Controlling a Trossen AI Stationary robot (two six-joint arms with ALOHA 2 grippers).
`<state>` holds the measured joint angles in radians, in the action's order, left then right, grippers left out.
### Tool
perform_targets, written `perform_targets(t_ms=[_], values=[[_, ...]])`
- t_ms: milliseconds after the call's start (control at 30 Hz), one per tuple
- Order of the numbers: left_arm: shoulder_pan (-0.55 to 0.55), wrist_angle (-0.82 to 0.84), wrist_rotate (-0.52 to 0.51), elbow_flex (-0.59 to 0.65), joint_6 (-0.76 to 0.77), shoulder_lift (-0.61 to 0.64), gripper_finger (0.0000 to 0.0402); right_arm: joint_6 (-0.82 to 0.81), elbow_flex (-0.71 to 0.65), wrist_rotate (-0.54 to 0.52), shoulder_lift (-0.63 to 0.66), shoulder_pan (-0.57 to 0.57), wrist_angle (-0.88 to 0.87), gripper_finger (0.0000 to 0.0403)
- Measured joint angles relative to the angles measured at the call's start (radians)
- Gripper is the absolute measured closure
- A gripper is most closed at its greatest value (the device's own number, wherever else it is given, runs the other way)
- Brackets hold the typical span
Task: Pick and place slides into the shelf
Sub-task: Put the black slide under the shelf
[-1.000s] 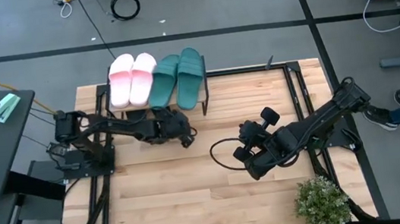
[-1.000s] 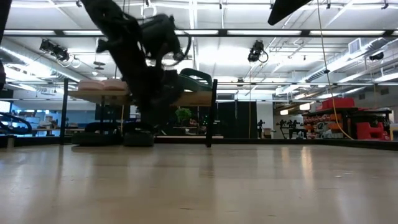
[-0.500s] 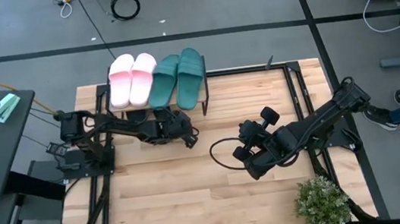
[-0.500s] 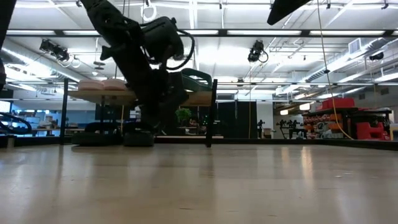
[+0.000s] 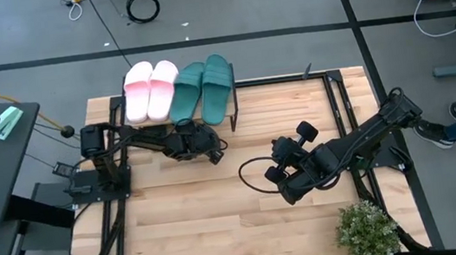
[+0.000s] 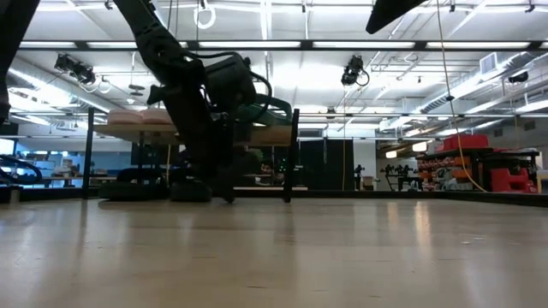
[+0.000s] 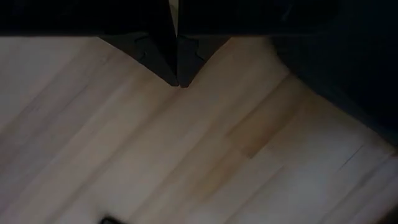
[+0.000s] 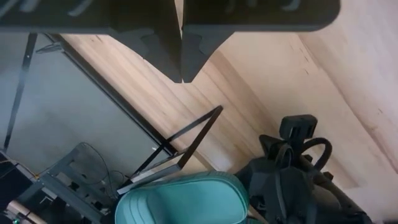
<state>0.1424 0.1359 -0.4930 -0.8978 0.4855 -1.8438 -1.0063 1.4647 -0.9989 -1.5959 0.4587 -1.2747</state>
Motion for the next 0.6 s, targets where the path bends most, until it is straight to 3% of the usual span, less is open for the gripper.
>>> perform_targets(t_ms=[600], values=[[0.002, 0.256, -0.092, -0.003, 0.161, 0.006, 0.0399, 0.014, 0.000, 0.001, 0.000, 0.000, 0.000, 0.0398]])
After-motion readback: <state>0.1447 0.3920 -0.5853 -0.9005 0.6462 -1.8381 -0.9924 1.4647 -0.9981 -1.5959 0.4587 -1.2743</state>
